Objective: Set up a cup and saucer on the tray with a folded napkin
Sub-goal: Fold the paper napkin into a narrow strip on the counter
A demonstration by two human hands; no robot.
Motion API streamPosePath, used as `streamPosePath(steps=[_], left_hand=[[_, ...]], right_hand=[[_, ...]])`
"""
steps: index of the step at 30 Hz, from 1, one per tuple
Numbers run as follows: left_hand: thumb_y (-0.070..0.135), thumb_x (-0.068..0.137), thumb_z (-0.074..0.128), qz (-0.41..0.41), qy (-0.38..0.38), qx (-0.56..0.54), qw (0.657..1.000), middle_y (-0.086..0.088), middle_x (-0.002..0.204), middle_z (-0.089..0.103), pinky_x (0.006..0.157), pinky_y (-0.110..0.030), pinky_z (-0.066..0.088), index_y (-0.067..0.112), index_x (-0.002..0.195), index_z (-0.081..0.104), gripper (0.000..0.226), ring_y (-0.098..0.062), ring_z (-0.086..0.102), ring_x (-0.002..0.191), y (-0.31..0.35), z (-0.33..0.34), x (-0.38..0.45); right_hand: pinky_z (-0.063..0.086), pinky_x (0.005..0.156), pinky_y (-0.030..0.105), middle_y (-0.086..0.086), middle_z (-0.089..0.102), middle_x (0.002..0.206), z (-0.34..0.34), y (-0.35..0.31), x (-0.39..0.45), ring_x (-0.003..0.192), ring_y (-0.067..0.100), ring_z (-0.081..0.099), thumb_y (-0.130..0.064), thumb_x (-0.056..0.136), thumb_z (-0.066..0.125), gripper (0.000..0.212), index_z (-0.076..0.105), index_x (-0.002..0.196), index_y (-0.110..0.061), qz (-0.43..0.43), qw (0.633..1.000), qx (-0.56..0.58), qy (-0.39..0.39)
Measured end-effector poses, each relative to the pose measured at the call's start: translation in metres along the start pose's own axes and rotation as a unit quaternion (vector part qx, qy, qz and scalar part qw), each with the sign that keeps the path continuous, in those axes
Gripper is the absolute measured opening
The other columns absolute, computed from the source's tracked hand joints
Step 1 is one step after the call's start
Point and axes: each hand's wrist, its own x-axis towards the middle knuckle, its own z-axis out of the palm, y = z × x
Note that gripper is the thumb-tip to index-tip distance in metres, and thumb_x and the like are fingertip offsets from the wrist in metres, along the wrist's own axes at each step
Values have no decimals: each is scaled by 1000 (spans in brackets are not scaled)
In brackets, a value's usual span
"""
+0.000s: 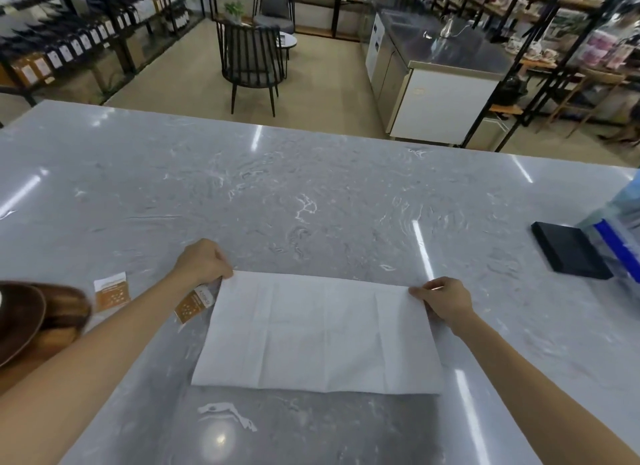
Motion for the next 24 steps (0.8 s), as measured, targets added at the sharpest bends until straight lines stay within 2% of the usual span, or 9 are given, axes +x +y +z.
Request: streamPosePath(steps=[2, 4, 6, 9, 12, 14, 16, 20, 24], left_hand=[[3, 70, 77, 32, 20, 53, 998, -6, 86, 75, 73, -30, 53, 16, 72, 72, 14, -25, 68, 82, 3, 3, -2], [1, 76, 67, 79, 33, 115, 990, -9, 100, 75, 80, -34, 56, 18, 83, 70, 18, -29, 69, 93, 7, 13, -9], [9, 83, 65, 143, 50, 152, 977, -9, 109, 70, 84, -38, 55, 17, 97, 71, 18, -31, 66, 102, 15, 31, -24], [25, 93, 59, 250, 46, 105, 961, -6, 123, 66, 99, -39, 50, 17, 118, 69, 29, -28, 57, 121, 32, 75, -58], [34, 99, 45, 295, -1, 141, 945, -2, 157, 43, 122, -39, 28, 15, 148, 48, 52, -22, 28, 151, 37, 120, -89], [33, 103, 34, 291, -16, 185, 939, 2, 168, 21, 128, -38, 11, 17, 158, 28, 58, -19, 6, 157, 27, 139, -97], [35, 105, 25, 285, -9, 214, 934, 6, 170, 7, 128, -37, 3, 22, 161, 15, 59, -16, -5, 157, 12, 149, -99], [50, 101, 9, 285, 32, 241, 927, 11, 170, 3, 128, -39, 4, 33, 161, 7, 62, -15, -4, 157, -6, 152, -102], [58, 100, 21, 259, 76, 231, 935, 8, 169, 13, 127, -45, 12, 30, 160, 15, 67, -20, 8, 157, -23, 145, -105]], right_hand=[[57, 77, 35, 3, 74, 86, 2, -6, -8, 82, 26, 70, -31, 77, 85, 19, 70, 83, -21, -19, 999, -36, 12], [54, 77, 35, 4, 71, 98, 9, -17, -23, 91, 29, 68, -24, 87, 70, 6, 68, 93, -22, -73, 985, -151, 38], [52, 80, 37, 8, 65, 116, 27, -29, -44, 106, 31, 63, -22, 94, 60, 18, 67, 110, -19, -164, 955, -239, 62], [54, 92, 41, 11, 63, 132, 69, -47, -94, 122, 32, 57, -28, 99, 57, 32, 67, 125, -13, -307, 925, -219, 40], [41, 115, 44, 15, 51, 154, 119, -51, -137, 142, 33, 47, -31, 103, 48, 48, 55, 145, -9, -376, 896, -238, -6], [18, 126, 41, 10, 29, 167, 142, -47, -152, 156, 27, 22, -31, 106, 35, 56, 35, 158, -12, -367, 889, -269, -50], [5, 128, 39, 4, 13, 172, 154, -39, -159, 159, 22, 6, -32, 108, 26, 58, 19, 163, -16, -345, 893, -282, -64], [-2, 129, 39, -4, 1, 172, 158, -27, -163, 159, 17, -2, -40, 109, 20, 60, 7, 164, -21, -320, 903, -282, -43], [-2, 130, 41, -7, -8, 171, 144, -9, -158, 159, 15, -8, -55, 105, 14, 70, -3, 164, -23, -276, 915, -292, -25]])
